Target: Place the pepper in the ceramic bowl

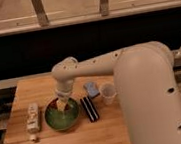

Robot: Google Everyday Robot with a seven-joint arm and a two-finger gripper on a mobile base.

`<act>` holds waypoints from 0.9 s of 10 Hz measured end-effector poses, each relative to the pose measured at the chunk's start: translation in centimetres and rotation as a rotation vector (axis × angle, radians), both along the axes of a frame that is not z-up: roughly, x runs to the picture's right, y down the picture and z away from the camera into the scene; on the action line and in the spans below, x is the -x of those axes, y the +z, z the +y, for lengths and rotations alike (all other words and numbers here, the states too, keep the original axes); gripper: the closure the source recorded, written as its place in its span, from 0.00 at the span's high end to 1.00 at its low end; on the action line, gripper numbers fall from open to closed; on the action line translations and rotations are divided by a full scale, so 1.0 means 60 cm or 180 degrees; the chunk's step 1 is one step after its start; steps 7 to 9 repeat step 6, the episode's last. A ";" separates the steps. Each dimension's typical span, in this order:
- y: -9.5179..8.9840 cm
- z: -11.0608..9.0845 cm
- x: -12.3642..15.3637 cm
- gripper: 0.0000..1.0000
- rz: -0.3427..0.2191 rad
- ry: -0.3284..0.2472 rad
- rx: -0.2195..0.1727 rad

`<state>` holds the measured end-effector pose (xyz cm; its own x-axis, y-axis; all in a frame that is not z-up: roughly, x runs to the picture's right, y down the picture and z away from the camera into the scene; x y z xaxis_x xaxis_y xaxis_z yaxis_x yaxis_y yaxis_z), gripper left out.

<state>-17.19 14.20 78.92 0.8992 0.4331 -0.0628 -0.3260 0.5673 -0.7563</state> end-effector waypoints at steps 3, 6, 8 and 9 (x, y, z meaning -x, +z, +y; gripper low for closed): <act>0.000 0.000 0.000 0.79 0.0001 0.0000 0.0000; 0.000 0.000 -0.001 0.80 0.0003 0.0002 0.0000; 0.000 0.000 -0.001 0.80 0.0003 0.0002 0.0000; 0.000 0.000 -0.001 0.80 0.0003 0.0002 0.0000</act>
